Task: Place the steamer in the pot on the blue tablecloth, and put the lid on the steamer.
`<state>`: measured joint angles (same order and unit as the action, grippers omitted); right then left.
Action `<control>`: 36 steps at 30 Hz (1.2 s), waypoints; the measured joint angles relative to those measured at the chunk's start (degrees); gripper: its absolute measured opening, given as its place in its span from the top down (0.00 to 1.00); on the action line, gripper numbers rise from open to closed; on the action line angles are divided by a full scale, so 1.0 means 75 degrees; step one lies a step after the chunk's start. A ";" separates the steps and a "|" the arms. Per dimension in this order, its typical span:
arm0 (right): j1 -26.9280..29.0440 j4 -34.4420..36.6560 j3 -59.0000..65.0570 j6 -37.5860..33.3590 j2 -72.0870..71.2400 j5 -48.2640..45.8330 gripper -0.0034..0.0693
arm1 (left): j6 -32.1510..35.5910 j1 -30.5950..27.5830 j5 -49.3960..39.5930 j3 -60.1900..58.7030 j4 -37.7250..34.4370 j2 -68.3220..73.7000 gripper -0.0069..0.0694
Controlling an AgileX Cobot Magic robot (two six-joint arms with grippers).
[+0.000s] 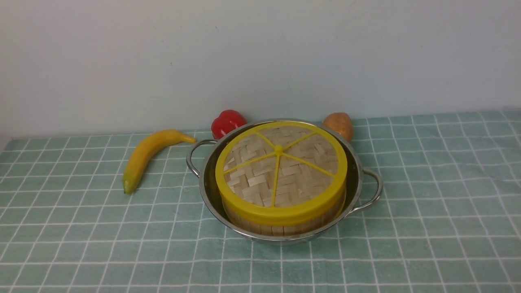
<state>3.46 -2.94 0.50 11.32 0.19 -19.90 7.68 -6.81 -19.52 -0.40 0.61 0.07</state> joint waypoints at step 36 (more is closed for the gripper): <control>0.0000 0.0054 0.0000 0.0027 0.0000 0.0000 0.62 | 0.0000 0.0203 0.0000 0.0000 0.0000 0.0000 0.15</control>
<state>3.46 -2.54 0.50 11.53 0.19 -19.90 7.68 -5.29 -19.52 -0.40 0.61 0.07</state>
